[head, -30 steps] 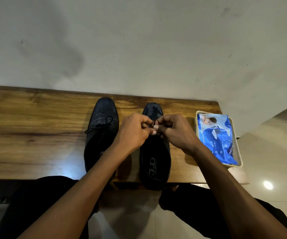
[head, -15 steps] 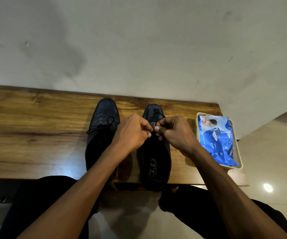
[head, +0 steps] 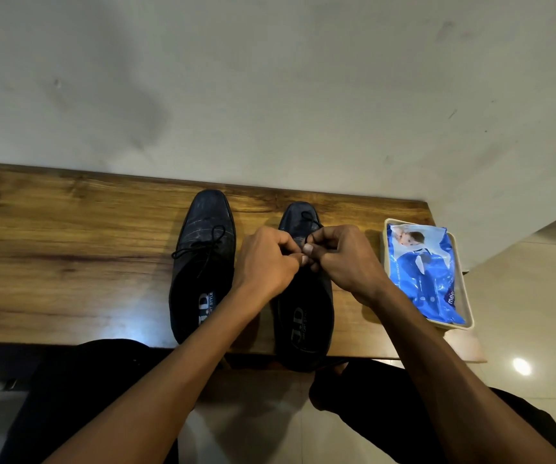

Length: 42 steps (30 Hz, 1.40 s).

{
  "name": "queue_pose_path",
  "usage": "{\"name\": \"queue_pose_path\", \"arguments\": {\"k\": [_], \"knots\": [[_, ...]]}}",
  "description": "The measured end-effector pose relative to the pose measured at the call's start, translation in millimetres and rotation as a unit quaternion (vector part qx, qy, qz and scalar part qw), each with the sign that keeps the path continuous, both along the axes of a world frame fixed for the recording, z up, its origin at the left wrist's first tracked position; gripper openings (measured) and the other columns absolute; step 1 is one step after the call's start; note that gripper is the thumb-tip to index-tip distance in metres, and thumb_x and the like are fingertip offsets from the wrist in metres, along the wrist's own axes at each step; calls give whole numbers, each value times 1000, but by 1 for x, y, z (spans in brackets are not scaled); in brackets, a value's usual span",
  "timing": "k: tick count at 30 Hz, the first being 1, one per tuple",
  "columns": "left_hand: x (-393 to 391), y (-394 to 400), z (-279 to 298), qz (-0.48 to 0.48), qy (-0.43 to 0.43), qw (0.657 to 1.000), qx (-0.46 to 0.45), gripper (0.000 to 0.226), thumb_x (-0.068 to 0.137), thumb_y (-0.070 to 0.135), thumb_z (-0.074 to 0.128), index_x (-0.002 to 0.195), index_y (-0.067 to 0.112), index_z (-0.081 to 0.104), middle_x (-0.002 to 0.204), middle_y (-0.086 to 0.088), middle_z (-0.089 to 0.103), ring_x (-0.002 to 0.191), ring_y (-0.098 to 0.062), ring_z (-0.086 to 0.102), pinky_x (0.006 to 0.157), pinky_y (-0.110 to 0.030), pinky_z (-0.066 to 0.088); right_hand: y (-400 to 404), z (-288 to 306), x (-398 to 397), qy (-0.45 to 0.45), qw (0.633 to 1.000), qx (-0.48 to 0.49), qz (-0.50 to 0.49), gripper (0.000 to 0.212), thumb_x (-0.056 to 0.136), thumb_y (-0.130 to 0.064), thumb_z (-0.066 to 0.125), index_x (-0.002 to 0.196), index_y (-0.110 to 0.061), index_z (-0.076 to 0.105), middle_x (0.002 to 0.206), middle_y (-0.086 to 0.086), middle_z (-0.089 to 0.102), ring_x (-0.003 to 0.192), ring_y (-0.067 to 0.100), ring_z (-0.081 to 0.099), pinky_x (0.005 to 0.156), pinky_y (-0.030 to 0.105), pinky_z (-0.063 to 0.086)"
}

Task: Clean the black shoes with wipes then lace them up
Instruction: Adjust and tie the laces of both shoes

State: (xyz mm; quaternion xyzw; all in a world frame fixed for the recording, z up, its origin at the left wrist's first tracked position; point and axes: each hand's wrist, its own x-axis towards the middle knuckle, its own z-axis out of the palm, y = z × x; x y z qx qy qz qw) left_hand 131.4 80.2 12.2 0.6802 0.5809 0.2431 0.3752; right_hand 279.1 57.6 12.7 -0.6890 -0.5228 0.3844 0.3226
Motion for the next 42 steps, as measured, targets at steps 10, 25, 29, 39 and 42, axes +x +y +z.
{"name": "queue_pose_path", "arguments": {"k": [10, 25, 29, 39, 42], "knots": [[4, -3, -4, 32, -32, 998, -38, 7, 82, 17, 74, 78, 22, 75, 76, 8, 71, 73, -8, 67, 69, -35, 60, -2, 3, -1, -12, 1000, 19, 4, 8, 93, -9, 69, 88, -15, 72, 76, -2, 73, 64, 3, 69, 60, 17, 52], [7, -9, -1, 48, -68, 995, -59, 10, 85, 17, 69, 75, 20, 72, 72, 3, 70, 68, -14, 67, 59, -34, 54, -4, 16, 2, -182, 975, 85, 94, 22, 87, -12, 67, 99, -24, 80, 91, -13, 76, 85, -1, 69, 73, 11, 50], [6, -9, -1, 37, -67, 995, -60, 10, 86, 16, 69, 77, 20, 73, 73, 3, 70, 67, -14, 65, 56, -31, 50, -4, 21, 6, -212, 964, 51, 154, 23, 87, -10, 67, 104, -21, 79, 94, -11, 74, 84, 0, 65, 72, 9, 47], [6, -9, -2, 19, -47, 998, -24, 12, 83, 12, 69, 74, 19, 72, 70, 6, 68, 64, -8, 62, 55, -26, 47, 1, 14, 8, -239, 956, 52, 160, 11, 91, -27, 67, 92, -18, 74, 79, -19, 55, 74, -3, 53, 62, 10, 37], [5, -8, -2, 18, -47, 998, -25, 11, 84, 13, 71, 74, 18, 72, 70, 6, 68, 62, -7, 60, 53, -25, 45, 3, 18, 16, -206, 961, 13, 184, 14, 91, -32, 69, 98, -22, 75, 90, -12, 67, 83, -1, 59, 70, 21, 47]]}}
